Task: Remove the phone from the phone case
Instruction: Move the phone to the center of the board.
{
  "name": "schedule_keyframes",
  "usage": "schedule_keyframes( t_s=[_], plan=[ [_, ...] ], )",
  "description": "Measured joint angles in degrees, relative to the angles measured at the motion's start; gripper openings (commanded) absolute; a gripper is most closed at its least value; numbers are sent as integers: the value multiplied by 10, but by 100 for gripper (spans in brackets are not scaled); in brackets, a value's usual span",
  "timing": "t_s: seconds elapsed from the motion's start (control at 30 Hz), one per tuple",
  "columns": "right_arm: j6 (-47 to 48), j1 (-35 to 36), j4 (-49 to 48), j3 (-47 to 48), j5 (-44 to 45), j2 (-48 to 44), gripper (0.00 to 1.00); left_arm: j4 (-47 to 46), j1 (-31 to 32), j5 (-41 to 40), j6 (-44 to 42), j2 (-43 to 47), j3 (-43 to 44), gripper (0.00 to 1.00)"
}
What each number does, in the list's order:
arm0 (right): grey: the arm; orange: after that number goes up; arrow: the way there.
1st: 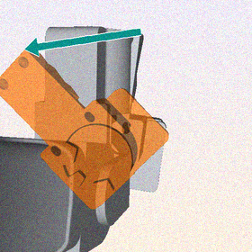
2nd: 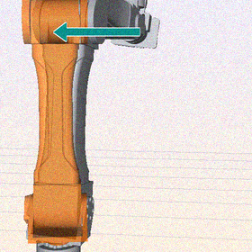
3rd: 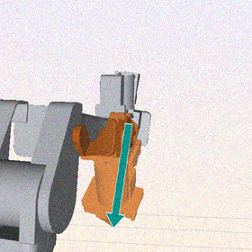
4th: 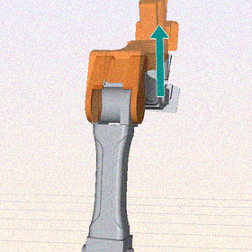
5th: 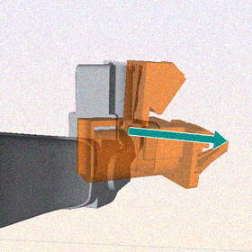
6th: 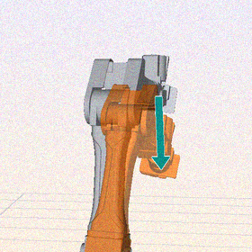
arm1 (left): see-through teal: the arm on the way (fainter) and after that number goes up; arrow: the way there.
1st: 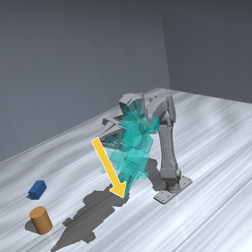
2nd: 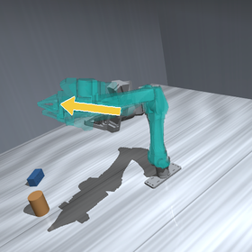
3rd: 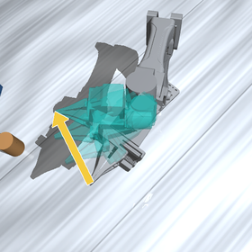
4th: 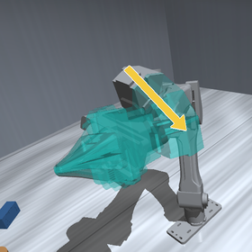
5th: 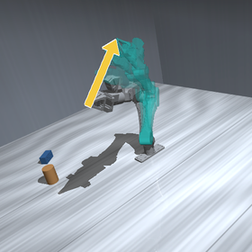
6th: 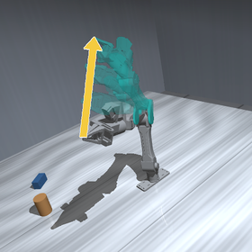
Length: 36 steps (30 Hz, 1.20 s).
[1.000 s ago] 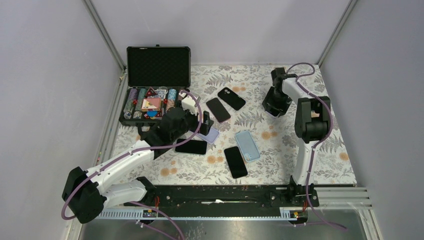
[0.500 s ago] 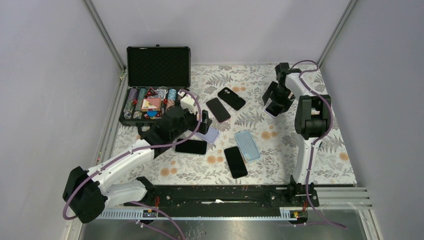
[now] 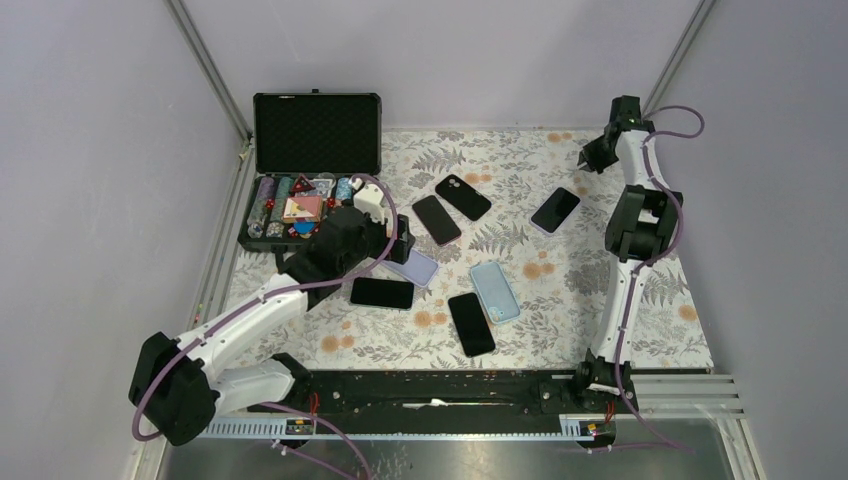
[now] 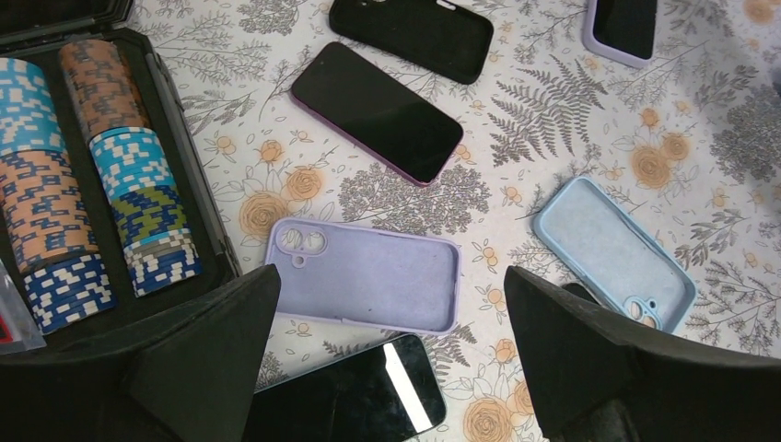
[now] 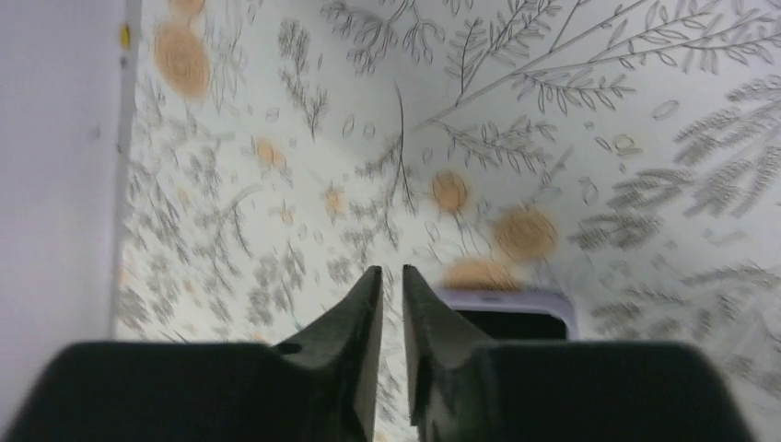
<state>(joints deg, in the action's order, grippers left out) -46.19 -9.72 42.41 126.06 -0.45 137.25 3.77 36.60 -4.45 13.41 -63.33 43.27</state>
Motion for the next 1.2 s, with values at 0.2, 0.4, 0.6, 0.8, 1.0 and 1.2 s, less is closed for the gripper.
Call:
schedule_keyframes(
  t_s=[0.2,0.4,0.6,0.8,1.0,1.2],
  plan=[
    [-74,-12,32,53,-22,81,13,7,-13,1,2,-12,12,99],
    [-125,-12,70,39,-21,87,11,15,-21,2,2,-17,17,99],
    [-146,-9,85,1,-21,64,11,17,-26,2,3,-17,17,99],
    [-141,4,76,-94,-20,10,10,17,-28,5,10,-13,15,99],
    [-127,39,40,-271,-11,-96,0,10,-28,6,17,24,-17,99],
    [-91,78,44,-367,14,-162,33,5,-28,9,23,58,-40,99]
  ],
)
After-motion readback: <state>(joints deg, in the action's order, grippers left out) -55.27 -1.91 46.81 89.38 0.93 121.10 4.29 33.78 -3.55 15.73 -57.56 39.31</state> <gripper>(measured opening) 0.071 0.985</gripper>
